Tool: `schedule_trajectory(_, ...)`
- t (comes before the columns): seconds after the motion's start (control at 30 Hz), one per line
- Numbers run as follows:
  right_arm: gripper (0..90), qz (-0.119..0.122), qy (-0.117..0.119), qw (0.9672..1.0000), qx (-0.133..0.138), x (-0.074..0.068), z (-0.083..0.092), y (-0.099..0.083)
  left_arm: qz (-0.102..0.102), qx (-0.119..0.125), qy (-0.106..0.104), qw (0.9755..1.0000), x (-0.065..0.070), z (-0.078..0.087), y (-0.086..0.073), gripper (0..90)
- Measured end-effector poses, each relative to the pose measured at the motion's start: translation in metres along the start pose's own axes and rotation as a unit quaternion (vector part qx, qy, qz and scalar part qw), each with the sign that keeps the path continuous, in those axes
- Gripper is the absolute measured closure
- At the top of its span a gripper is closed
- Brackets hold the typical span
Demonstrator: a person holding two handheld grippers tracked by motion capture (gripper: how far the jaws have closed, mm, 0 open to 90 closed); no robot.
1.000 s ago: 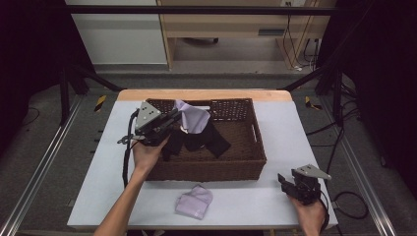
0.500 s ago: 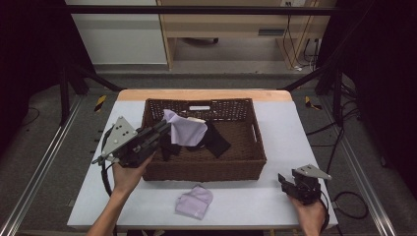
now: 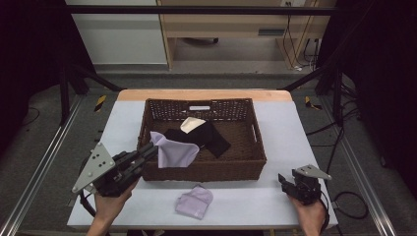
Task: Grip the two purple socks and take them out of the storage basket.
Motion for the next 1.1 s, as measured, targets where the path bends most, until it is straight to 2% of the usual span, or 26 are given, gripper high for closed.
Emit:
schedule_trajectory(0.13,43.8,-0.001,0.001,1.0,-0.002,0.0,0.0,0.0,-0.004,-0.019,-0.007,0.9998,0.009,0.002,-0.014,83.3)
schedule_trajectory(0.23,43.8,-0.001,0.0,1.0,-0.002,0.0,0.0,0.0,-0.008,-0.045,-0.014,0.9989,0.015,0.001,-0.029,83.3)
schedule_trajectory(0.43,43.8,-0.001,0.001,1.0,-0.003,0.0,0.0,0.0,0.001,-0.09,-0.025,0.9957,0.021,-0.004,-0.059,83.3)
schedule_trajectory(0.53,43.8,-0.002,0.0,1.0,-0.002,-0.001,0.0,0.0,0.004,-0.102,-0.026,0.9944,0.022,-0.006,-0.07,83.3)
schedule_trajectory(0.6,43.8,-0.002,0.001,1.0,-0.002,-0.001,0.0,0.0,0.011,-0.116,-0.029,0.9927,0.023,-0.009,-0.08,83.3)
schedule_trajectory(0.7,43.7,0.0,0.0,1.0,-0.001,-0.001,0.0,0.0,0.01,-0.141,-0.03,0.9895,0.025,-0.014,-0.094,83.3)
schedule_trajectory(0.87,43.7,0.0,0.002,1.0,-0.001,-0.001,0.0,0.0,0.016,-0.18,-0.039,0.9827,0.027,-0.026,-0.117,83.2)
schedule_trajectory(1.03,43.5,-0.001,0.002,1.0,-0.003,-0.001,0.0,0.0,0.013,-0.213,-0.037,0.9764,0.029,-0.038,-0.134,83.0)
schedule_trajectory(1.1,43.4,-0.001,0.002,1.0,-0.003,-0.001,0.0,0.0,0.018,-0.224,-0.036,0.9737,0.027,-0.043,-0.14,82.7)
Point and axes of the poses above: each handheld gripper's, and its own axes: z roughly backward along the jaws, y roughly out of its top, x roughly to its right, the point moved 3 cm from there along -z, roughly forward along the jaws, and after that the axes turned 4 degrees about -x, right-handed, at the moved point
